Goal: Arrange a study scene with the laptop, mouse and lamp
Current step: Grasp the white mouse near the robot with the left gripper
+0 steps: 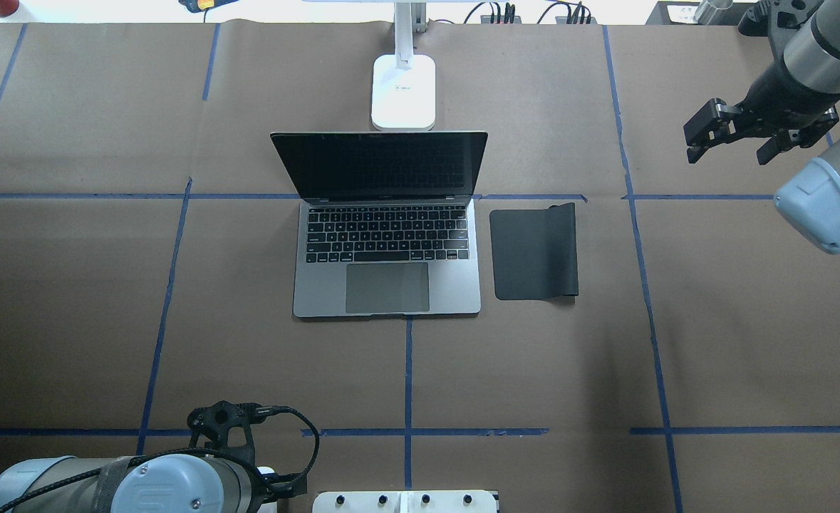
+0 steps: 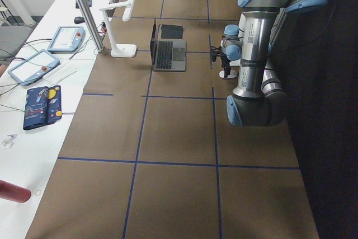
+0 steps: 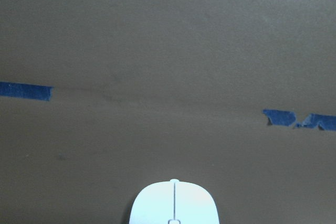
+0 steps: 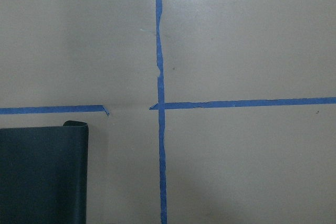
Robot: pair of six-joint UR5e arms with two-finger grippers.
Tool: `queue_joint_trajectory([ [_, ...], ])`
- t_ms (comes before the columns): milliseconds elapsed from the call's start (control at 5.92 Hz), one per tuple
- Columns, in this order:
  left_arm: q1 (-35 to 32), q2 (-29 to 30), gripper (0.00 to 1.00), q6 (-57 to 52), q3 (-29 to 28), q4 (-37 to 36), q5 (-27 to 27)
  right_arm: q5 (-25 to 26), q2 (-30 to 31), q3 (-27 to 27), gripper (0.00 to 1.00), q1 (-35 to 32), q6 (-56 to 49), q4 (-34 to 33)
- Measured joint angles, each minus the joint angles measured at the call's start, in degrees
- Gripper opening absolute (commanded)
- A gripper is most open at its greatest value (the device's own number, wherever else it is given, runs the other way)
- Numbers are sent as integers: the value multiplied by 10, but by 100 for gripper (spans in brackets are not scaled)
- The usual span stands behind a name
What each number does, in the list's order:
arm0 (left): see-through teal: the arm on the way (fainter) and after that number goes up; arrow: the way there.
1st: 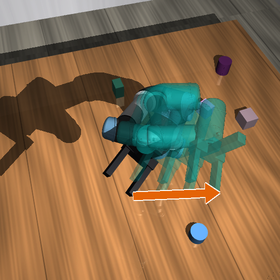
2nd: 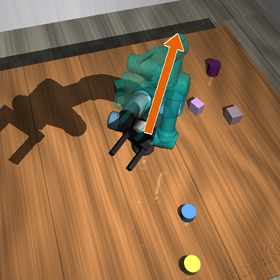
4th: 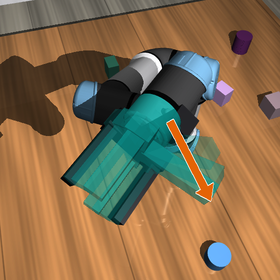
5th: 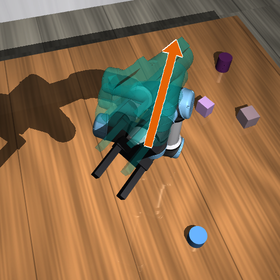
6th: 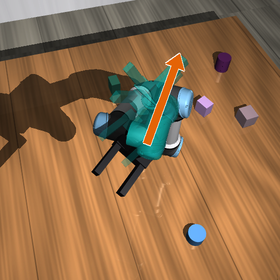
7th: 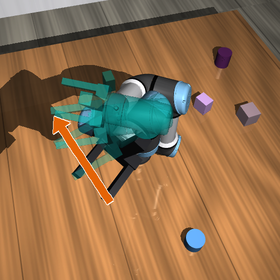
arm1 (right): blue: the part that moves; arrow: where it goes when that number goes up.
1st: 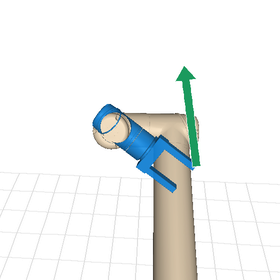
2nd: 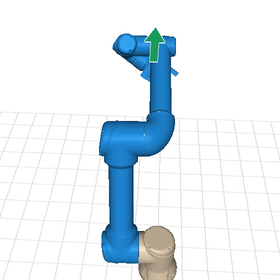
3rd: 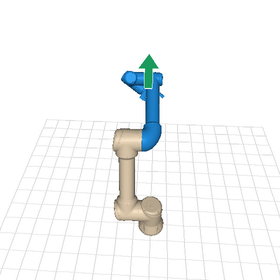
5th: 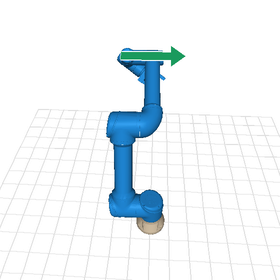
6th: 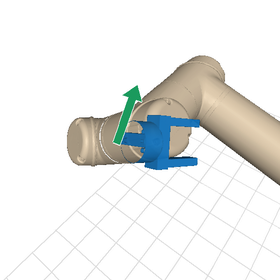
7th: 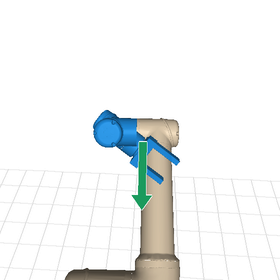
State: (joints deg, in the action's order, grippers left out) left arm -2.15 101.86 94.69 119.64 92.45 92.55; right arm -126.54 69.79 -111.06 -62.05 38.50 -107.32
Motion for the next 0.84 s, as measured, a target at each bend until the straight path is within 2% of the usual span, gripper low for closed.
queue_joint_trajectory([
  [169,0,0,100,1,-4,0,0,0,0,-1,100,0,0,0],
  [338,0,0,83,1,-8,0,1,0,1,-2,100,0,0,0],
  [507,1,0,36,2,-9,0,1,0,0,-2,100,0,0,0],
  [676,1,3,9,1,-8,0,2,1,0,-2,100,0,0,0],
  [845,1,6,1,-2,-7,0,3,1,1,-2,100,0,0,0],
])
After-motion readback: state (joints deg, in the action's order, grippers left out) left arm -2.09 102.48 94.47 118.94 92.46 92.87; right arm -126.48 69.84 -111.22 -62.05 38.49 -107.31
